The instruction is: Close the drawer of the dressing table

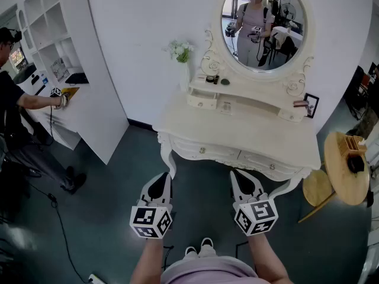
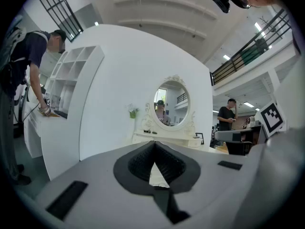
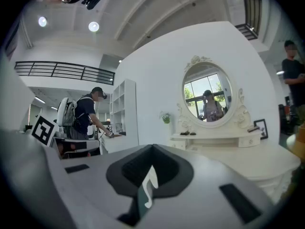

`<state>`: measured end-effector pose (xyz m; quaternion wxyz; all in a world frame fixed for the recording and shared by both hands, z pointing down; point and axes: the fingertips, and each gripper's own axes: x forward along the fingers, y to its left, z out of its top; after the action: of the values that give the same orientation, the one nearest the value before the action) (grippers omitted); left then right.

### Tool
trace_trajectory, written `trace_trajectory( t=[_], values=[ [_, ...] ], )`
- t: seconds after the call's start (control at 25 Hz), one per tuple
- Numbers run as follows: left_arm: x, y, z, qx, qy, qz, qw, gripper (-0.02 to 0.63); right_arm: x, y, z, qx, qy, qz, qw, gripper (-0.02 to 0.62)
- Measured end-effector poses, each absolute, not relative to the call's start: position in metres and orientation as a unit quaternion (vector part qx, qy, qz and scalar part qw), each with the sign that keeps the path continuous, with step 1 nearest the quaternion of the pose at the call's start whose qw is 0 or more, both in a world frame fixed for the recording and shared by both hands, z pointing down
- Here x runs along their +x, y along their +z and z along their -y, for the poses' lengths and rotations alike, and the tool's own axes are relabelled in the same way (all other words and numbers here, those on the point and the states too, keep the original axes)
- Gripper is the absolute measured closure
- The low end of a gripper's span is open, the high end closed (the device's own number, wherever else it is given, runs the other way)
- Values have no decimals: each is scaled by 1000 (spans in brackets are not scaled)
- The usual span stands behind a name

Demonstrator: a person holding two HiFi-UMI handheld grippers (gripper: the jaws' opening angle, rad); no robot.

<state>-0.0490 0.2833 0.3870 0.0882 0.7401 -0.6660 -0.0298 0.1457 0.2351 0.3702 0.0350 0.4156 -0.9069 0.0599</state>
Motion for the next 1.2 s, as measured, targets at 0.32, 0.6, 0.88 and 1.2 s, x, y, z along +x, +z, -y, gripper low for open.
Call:
trace_trajectory(
  t=[0.32, 0.6, 0.88, 1.2],
  values=[
    [-37, 394, -270, 735, -36, 671, 89, 604, 161, 384, -222, 426, 62, 901, 46, 592],
    [-32, 396, -262, 730, -37, 677, 93, 466, 162, 391, -211, 413, 80, 905, 53, 380],
    [-33, 399, -257, 720, -36, 687, 90, 322, 163, 389, -206, 398, 83, 912, 49, 260],
    [-34, 395, -248, 717, -49, 690, 87, 233, 173, 386, -195, 410, 77, 908, 47, 159]
  ],
)
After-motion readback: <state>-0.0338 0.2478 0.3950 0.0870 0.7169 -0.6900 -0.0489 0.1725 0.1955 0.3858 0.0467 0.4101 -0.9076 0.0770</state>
